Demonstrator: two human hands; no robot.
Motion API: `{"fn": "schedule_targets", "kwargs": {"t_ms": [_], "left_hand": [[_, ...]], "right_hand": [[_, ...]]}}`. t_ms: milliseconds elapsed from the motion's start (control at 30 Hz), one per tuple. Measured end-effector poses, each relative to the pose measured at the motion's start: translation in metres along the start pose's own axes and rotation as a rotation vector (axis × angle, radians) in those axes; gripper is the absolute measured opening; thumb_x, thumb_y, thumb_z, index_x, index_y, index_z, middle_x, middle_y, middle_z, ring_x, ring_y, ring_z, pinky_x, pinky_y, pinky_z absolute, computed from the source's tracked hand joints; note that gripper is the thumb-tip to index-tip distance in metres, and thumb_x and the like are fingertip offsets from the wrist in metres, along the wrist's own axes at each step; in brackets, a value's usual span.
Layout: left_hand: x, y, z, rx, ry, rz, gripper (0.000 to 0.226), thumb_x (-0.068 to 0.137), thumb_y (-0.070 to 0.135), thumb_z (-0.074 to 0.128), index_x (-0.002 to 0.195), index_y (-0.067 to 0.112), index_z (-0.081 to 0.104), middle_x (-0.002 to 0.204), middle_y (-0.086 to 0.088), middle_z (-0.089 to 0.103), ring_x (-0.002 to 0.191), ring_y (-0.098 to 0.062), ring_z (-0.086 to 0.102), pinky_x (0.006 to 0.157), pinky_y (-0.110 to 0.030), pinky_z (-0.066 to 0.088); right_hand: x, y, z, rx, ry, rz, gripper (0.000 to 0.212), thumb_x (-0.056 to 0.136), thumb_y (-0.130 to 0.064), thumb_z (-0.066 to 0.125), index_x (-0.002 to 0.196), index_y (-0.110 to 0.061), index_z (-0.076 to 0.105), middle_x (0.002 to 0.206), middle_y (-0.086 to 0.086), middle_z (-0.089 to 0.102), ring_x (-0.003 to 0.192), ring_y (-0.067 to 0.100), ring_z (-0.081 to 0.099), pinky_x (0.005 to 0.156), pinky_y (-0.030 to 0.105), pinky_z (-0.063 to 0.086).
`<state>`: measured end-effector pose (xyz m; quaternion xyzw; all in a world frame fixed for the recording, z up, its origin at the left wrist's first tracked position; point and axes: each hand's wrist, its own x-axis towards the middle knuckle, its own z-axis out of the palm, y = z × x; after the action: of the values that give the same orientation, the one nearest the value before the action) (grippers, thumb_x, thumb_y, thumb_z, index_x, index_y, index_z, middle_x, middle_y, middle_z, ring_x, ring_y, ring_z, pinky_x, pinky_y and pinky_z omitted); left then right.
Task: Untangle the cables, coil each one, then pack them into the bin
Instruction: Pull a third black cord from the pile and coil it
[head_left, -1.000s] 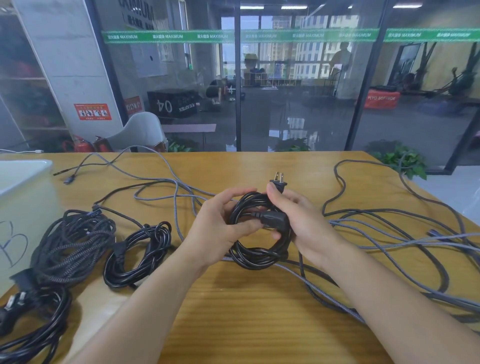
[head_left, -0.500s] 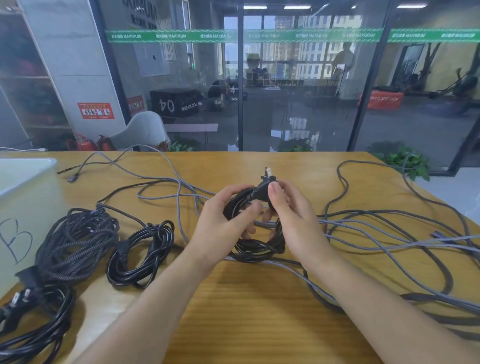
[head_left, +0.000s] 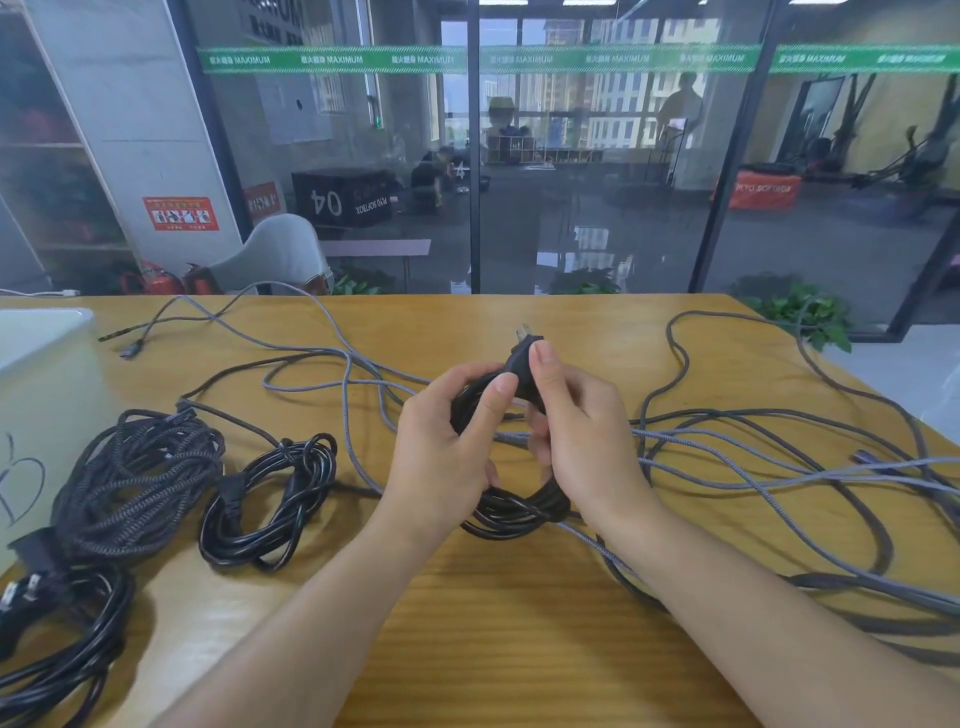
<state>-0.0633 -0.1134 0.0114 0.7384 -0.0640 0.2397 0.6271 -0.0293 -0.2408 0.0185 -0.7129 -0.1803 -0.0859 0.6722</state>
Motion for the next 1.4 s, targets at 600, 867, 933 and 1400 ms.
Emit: {"fn": "schedule_targets", "kwargs": {"t_ms": [600, 867, 933, 1400], "left_hand": [[0.004, -0.005, -0.004, 0.152, 0.046, 0.073, 0.027, 0.103, 0.039, 0.058, 0.099, 0.018, 0.075, 0.062, 0.022, 0.062, 0.054, 0.001, 0.056, 0.056, -0.011, 0.04], [0.007, -0.007, -0.003, 0.007, 0.114, 0.101, 0.045, 0.093, 0.05, 0.058, 0.083, 0.007, 0.068, 0.052, 0.017, 0.047, 0.046, -0.003, 0.039, 0.047, -0.014, 0.031], [0.007, -0.005, -0.004, -0.01, 0.117, 0.095, 0.046, 0.092, 0.049, 0.06, 0.082, 0.005, 0.068, 0.052, 0.017, 0.05, 0.045, -0.002, 0.041, 0.047, -0.013, 0.031], [-0.018, 0.006, -0.011, 0.1, 0.116, -0.035, 0.031, 0.103, 0.033, 0.062, 0.084, 0.01, 0.069, 0.051, 0.02, 0.054, 0.045, 0.001, 0.047, 0.048, -0.014, 0.035]], "right_hand": [[-0.006, 0.006, 0.007, 0.005, -0.079, 0.019, 0.048, 0.103, -0.058, 0.042, 0.095, -0.023, 0.074, 0.064, 0.008, 0.043, 0.054, 0.019, 0.046, 0.044, 0.036, 0.051], [-0.002, 0.0, 0.015, 0.095, 0.031, 0.096, 0.061, 0.094, -0.066, 0.053, 0.083, -0.013, 0.081, 0.05, -0.004, 0.03, 0.048, 0.016, 0.03, 0.044, 0.031, 0.029], [-0.003, -0.002, 0.015, 0.129, 0.02, 0.14, 0.056, 0.096, -0.064, 0.054, 0.081, -0.018, 0.083, 0.049, -0.004, 0.032, 0.047, 0.016, 0.03, 0.043, 0.031, 0.026], [-0.014, 0.001, 0.018, 0.031, -0.037, 0.203, 0.077, 0.095, -0.071, 0.051, 0.086, 0.003, 0.072, 0.059, 0.004, 0.038, 0.048, 0.019, 0.031, 0.043, 0.033, 0.028]]}}
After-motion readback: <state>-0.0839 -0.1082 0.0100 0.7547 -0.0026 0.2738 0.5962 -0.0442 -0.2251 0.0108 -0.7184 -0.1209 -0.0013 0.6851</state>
